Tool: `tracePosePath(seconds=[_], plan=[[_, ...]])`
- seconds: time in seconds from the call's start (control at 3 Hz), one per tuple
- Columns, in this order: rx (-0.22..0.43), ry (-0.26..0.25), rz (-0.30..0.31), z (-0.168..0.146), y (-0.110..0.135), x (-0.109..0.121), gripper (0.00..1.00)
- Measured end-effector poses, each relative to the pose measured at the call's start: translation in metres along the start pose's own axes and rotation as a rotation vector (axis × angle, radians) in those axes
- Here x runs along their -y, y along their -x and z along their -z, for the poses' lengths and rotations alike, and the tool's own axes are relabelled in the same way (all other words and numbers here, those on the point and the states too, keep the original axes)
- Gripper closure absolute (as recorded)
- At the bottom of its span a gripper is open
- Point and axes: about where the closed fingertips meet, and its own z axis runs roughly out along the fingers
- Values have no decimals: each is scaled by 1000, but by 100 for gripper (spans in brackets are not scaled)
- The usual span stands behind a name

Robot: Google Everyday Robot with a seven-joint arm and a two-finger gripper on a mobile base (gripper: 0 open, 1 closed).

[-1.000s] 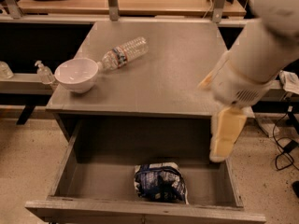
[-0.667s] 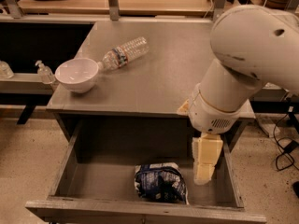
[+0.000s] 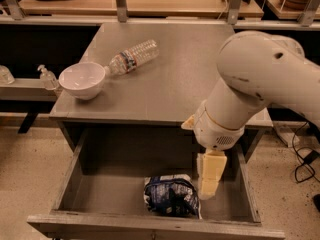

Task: Pick blue chip bag from top drawer and place on counter

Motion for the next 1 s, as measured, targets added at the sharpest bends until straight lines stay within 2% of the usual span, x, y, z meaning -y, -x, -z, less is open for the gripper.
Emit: tracePosePath(seconds=[0.33,0.67,1.0], plan=[[49,-50,25,-37,6,16,0],[51,-78,34,-80,7,30,24],[26,-80,46,-105,3,36,45]])
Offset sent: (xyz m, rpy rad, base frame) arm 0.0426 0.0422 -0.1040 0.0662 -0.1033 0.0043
